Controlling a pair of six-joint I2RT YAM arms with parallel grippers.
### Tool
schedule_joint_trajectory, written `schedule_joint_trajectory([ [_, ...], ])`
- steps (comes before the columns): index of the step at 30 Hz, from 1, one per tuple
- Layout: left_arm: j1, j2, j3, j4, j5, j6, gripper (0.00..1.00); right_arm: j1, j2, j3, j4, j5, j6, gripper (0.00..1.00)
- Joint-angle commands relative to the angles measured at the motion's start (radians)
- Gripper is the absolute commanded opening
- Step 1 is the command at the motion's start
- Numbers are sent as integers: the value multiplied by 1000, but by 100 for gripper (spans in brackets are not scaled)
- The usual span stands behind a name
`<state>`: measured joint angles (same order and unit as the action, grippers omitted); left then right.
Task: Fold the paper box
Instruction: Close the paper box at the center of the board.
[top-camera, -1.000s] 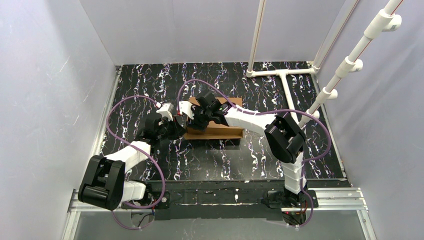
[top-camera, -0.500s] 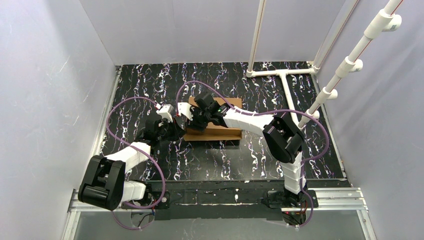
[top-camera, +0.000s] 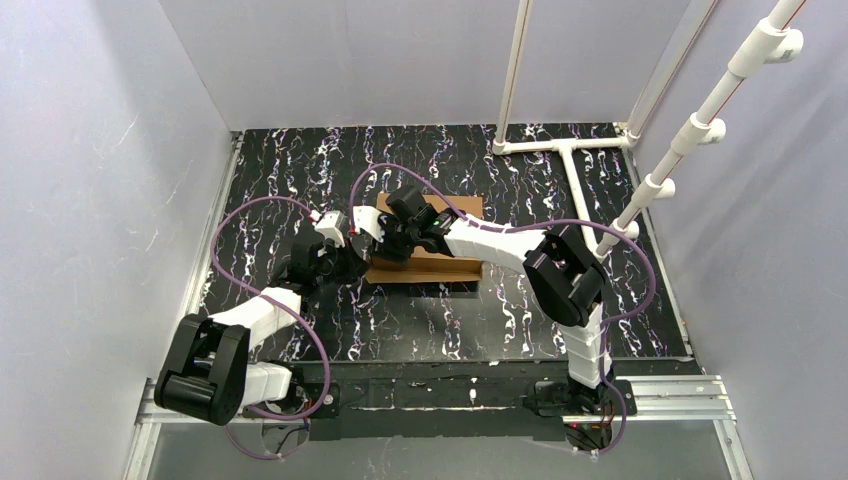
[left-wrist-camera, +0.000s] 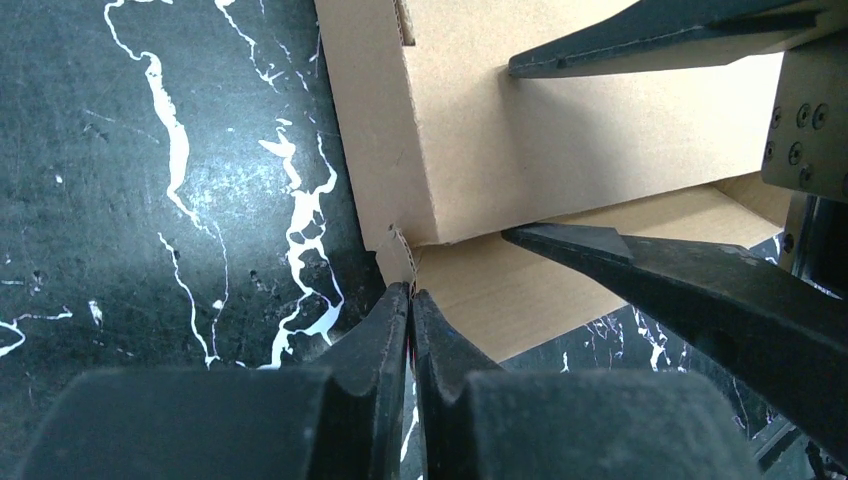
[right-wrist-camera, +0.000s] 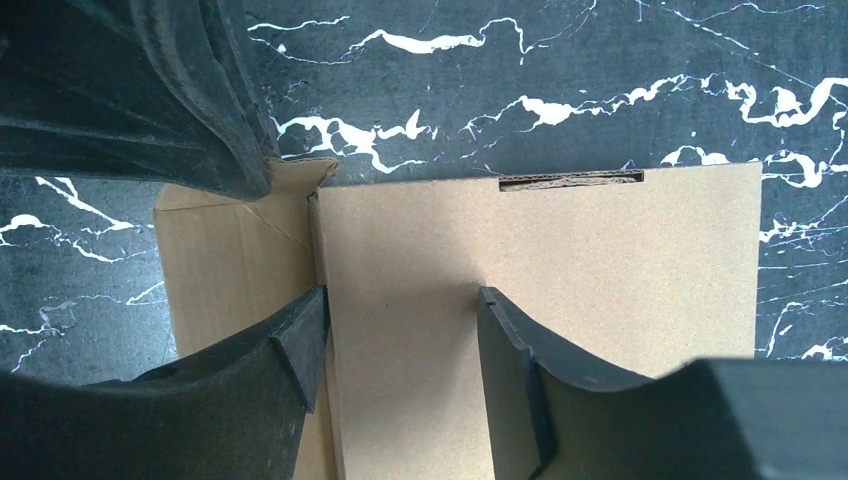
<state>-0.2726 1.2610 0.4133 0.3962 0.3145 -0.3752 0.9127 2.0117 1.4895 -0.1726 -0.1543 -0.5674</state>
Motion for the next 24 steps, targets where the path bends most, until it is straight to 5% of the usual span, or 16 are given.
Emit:
schedule_joint_trajectory([
  [1, -14, -61, -21, -11, 0, -36, 6, -11, 45, -12, 5, 37, 34, 61],
  [24, -13, -121, -68, -8, -33, -63, 0, -9, 60, -9, 5, 75, 56, 61],
])
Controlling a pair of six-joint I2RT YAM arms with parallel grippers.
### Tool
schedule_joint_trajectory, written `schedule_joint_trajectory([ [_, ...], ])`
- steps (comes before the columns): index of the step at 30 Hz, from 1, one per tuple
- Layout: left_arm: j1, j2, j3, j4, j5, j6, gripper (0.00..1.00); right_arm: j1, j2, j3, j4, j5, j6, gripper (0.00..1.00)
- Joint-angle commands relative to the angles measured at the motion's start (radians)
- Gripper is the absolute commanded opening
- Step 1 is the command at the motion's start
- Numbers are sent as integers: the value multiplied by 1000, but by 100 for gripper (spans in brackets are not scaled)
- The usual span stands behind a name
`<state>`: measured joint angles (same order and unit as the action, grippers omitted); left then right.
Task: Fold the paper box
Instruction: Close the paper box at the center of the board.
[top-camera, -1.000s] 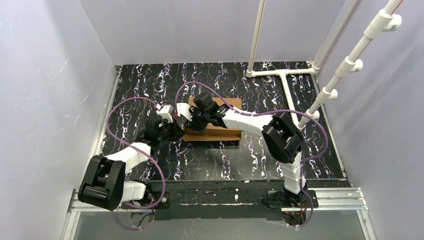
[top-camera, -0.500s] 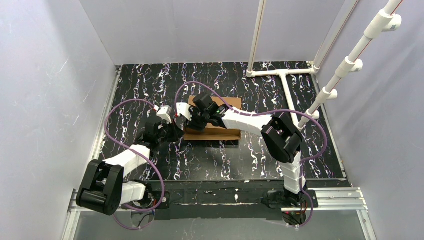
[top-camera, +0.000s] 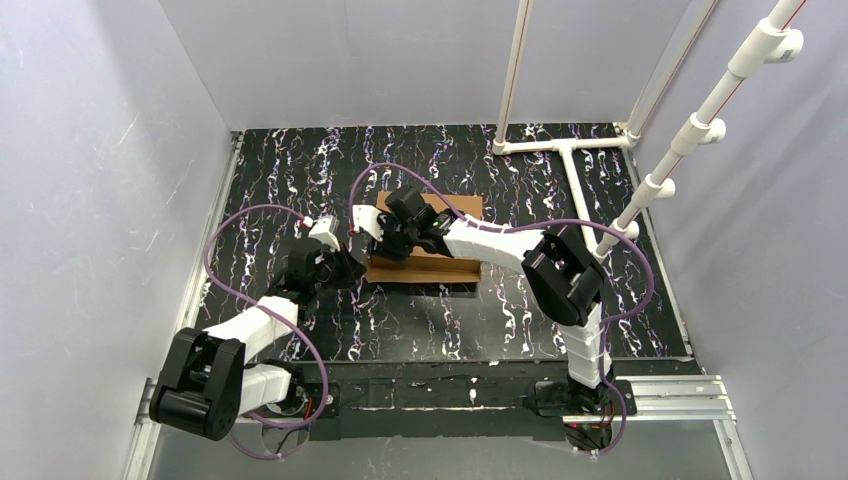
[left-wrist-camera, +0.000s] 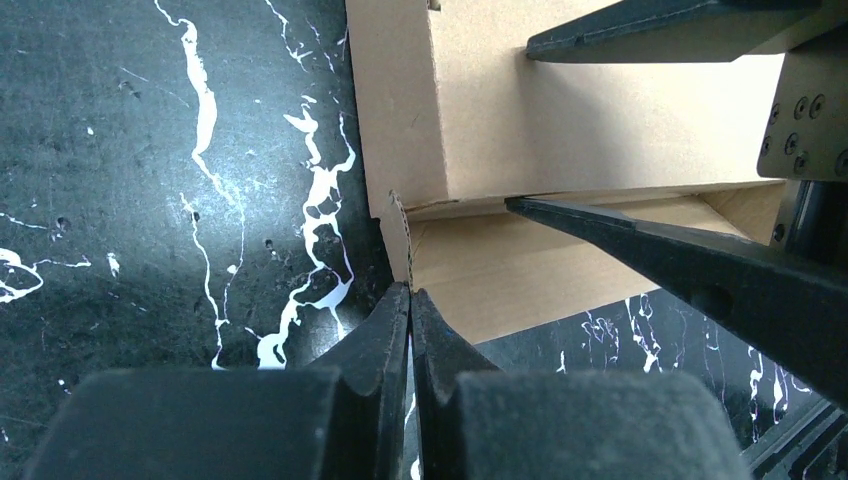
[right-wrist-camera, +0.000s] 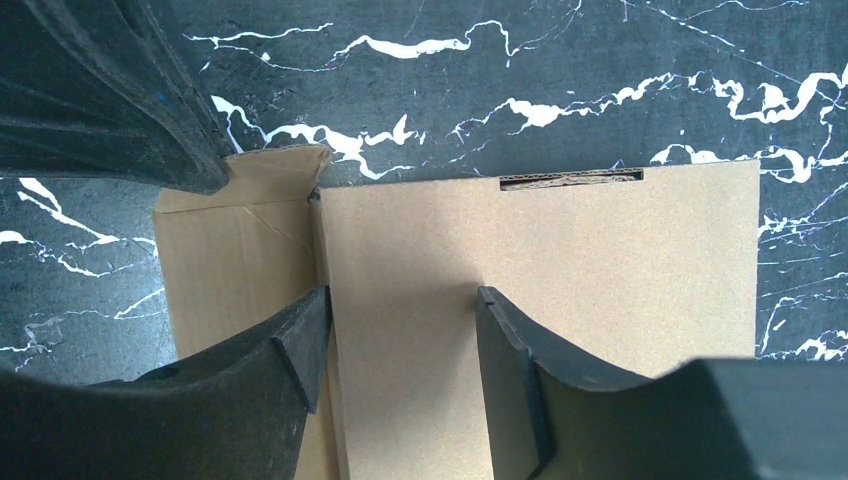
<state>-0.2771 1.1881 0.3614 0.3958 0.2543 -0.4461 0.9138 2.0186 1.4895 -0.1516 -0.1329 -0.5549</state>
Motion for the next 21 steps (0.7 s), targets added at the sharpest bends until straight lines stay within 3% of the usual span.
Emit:
schedule_joint_trajectory([
  [1, -9, -49, -16, -10, 34, 17, 0, -10, 55, -8, -16, 54, 46, 61],
  [21, -9, -73, -21, -8, 21, 17, 0, -6, 61, -5, -18, 50, 50, 61],
])
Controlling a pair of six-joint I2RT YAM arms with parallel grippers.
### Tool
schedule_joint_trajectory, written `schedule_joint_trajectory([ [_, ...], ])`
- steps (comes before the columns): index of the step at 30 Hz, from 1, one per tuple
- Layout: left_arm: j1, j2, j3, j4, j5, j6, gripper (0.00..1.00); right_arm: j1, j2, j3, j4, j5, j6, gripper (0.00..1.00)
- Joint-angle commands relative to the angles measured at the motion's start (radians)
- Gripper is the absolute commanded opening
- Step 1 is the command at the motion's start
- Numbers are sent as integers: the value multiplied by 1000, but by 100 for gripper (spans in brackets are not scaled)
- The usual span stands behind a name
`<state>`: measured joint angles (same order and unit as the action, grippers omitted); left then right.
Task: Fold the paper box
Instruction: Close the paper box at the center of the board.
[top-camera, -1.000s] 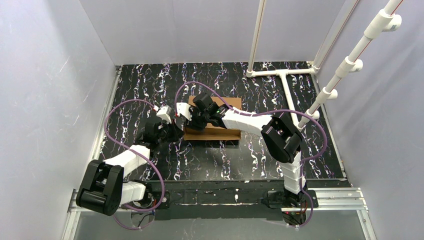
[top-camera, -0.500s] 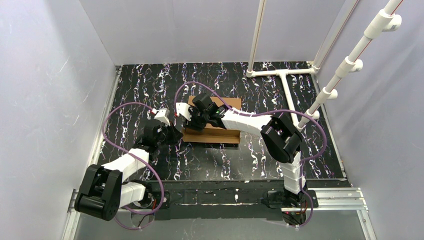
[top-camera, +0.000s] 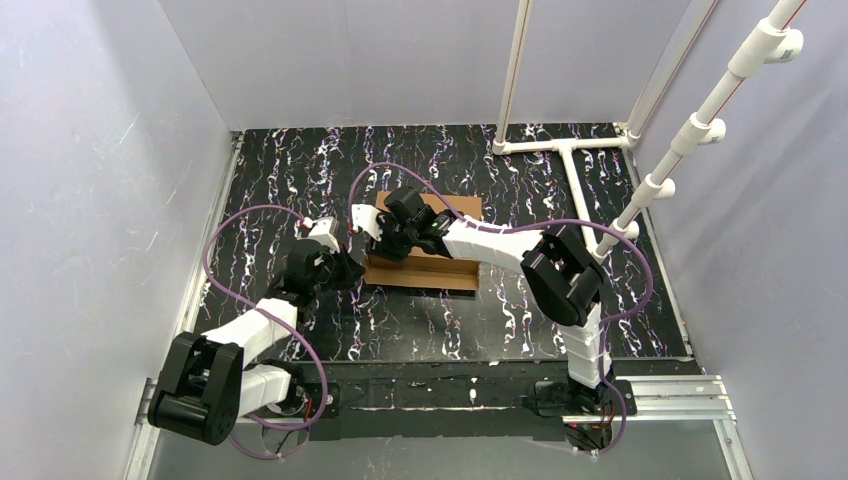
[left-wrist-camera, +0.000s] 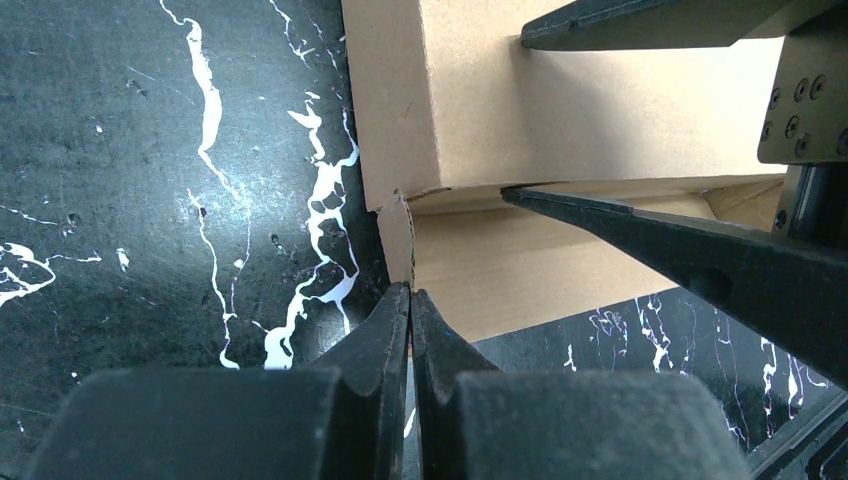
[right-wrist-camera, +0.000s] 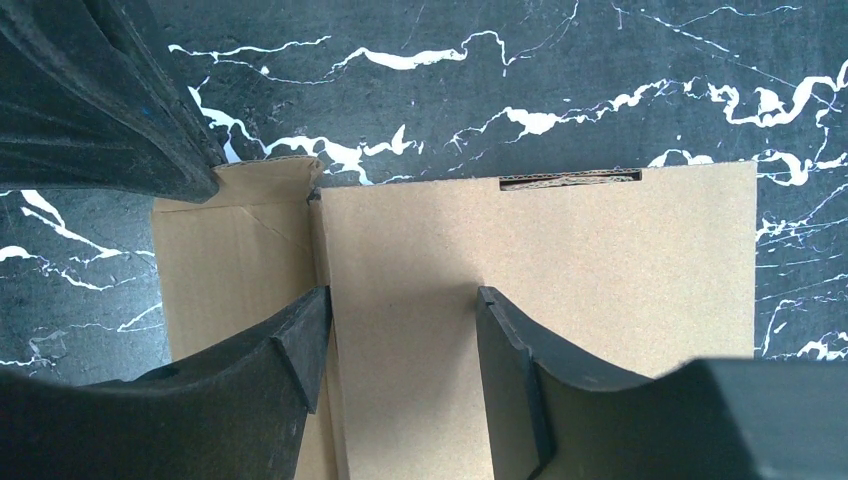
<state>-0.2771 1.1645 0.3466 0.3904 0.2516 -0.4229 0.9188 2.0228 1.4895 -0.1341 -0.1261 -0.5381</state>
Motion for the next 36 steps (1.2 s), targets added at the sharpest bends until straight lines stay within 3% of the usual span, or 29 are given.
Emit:
schedule_joint_trajectory([
  [1, -9, -48, -5, -1, 23, -7, 0, -11, 57, -4, -36, 44, 33, 61],
  [36, -51, -73, -14, -2, 11, 65, 0, -11, 85, 6, -39, 77, 52, 60],
])
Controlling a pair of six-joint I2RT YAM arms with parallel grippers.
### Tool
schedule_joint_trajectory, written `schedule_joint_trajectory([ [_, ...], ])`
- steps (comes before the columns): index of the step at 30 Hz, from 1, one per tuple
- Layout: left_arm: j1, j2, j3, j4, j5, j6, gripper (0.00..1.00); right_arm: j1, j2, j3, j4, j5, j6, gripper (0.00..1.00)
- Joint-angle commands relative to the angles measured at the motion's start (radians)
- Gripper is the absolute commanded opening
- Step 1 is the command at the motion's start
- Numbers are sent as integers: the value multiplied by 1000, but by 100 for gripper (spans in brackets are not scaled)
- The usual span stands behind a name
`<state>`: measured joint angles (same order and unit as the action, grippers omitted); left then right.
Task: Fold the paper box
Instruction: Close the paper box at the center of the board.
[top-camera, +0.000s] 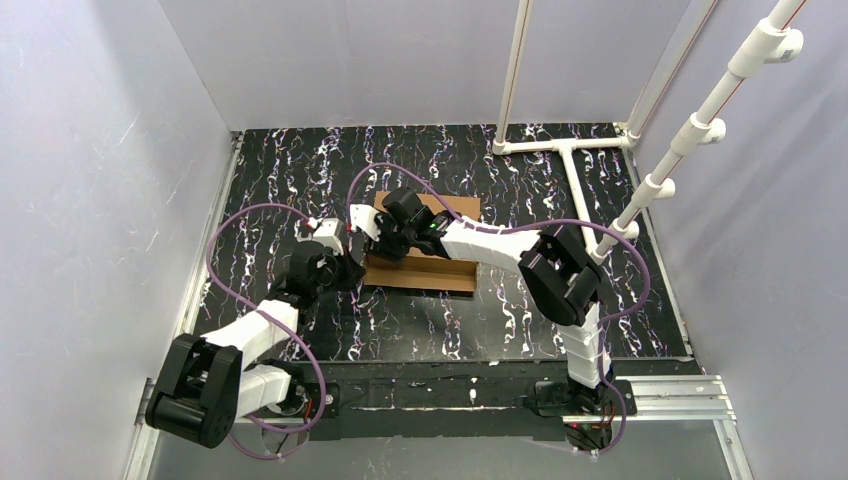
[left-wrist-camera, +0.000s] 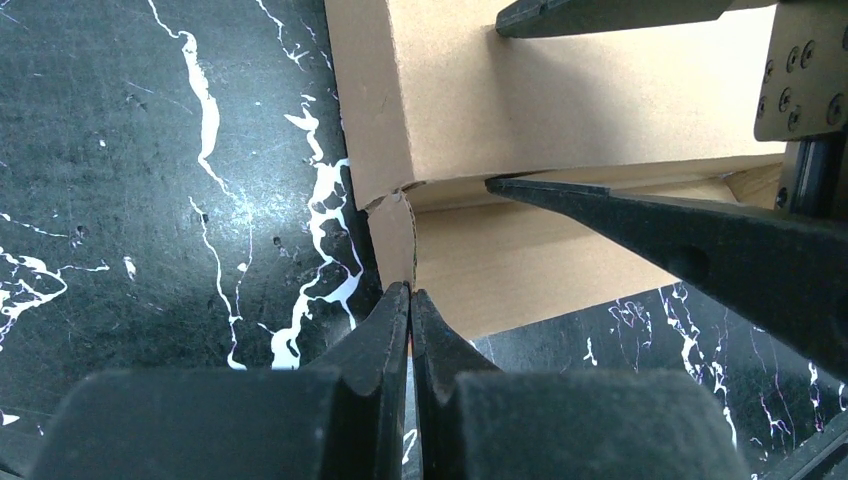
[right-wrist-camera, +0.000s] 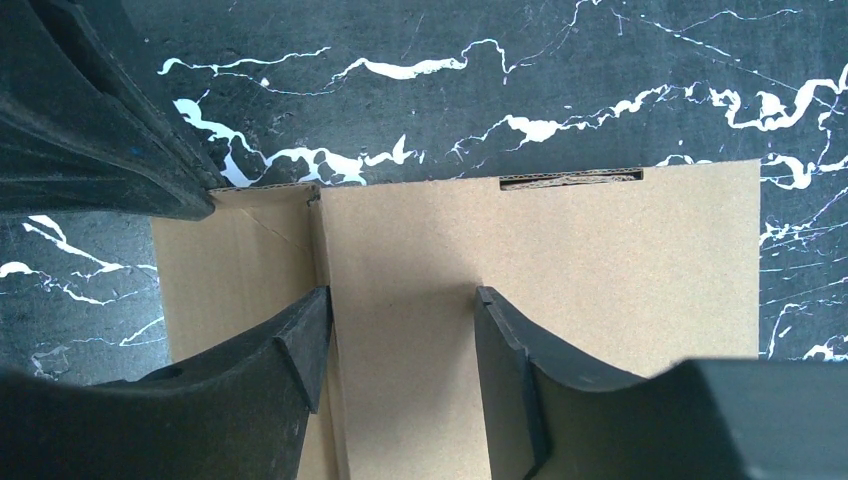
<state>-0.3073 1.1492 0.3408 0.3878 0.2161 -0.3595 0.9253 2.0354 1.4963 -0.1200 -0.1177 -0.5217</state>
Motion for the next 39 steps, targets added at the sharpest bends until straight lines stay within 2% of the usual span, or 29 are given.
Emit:
schedule_joint_trajectory([
  [1, -22, -64, -13, 0, 42, 2, 0, -17, 72, 0, -53, 70, 35, 60],
  [9, -26, -112, -47, 0, 6, -12, 0, -17, 79, 4, -57, 76, 39, 59],
  [18, -29, -85, -26, 0, 35, 1, 0, -18, 84, 8, -62, 74, 42, 59],
  [28, -30, -102, -8, -37, -86, -47, 0, -19, 80, 7, -76, 49, 34, 59],
  [31, -29, -119, -6, -77, -125, -99, 18, -20, 79, 7, -76, 46, 35, 59],
  [32, -29, -122, -9, -86, -123, -117, 21, -20, 80, 7, -76, 46, 34, 59],
  [39, -27, -190, -88, -95, -86, -327, 28, -20, 80, 7, -76, 43, 34, 59],
])
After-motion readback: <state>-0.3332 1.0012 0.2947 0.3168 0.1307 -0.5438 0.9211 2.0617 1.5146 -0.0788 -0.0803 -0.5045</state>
